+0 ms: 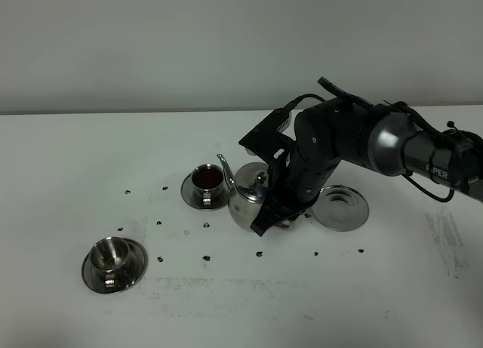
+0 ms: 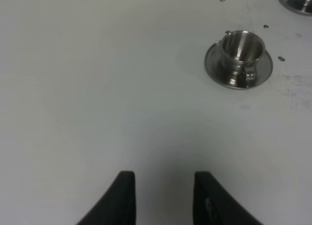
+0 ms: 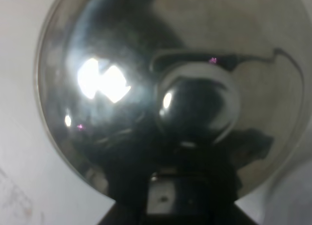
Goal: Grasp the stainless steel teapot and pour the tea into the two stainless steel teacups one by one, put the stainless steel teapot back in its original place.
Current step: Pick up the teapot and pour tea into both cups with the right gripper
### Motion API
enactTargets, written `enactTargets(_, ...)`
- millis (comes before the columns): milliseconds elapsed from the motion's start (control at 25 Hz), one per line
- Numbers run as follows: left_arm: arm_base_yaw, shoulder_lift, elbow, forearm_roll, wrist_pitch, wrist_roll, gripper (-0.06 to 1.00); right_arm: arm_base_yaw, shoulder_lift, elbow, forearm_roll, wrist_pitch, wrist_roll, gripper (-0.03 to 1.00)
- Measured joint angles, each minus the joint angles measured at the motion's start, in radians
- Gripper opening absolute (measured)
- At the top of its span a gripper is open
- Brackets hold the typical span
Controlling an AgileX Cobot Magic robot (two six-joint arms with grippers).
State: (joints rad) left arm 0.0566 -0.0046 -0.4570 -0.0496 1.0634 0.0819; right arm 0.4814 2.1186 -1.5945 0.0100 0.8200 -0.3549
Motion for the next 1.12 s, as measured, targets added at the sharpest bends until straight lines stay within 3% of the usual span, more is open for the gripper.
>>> enactTargets(240, 0.000, 0.000, 0.000, 0.000, -0.001, 0.001, 0.31, 0.084, -0.108, -0.002, -0.135, 0.073, 0.009, 0.17)
enactTargets(520, 0.000, 0.000, 0.000, 0.000, -0.001, 0.001, 0.31, 0.209, -0.104, -0.067, -0.211, 0.157, 0.009, 0.17)
enactTargets(640, 0.000, 0.000, 0.000, 0.000, -0.001, 0.001, 0.31, 0.230, -0.075, -0.105, -0.254, 0.186, 0.009, 0.17)
enactTargets(880, 0.000, 0.000, 0.000, 0.000, -0.001, 0.001, 0.31, 0.254, 0.032, -0.239, -0.293, 0.334, 0.009, 0.17)
enactTargets(1120, 0.000, 0.000, 0.000, 0.000, -0.001, 0.001, 0.31, 0.290, 0.065, -0.259, -0.356, 0.367, 0.005, 0.17)
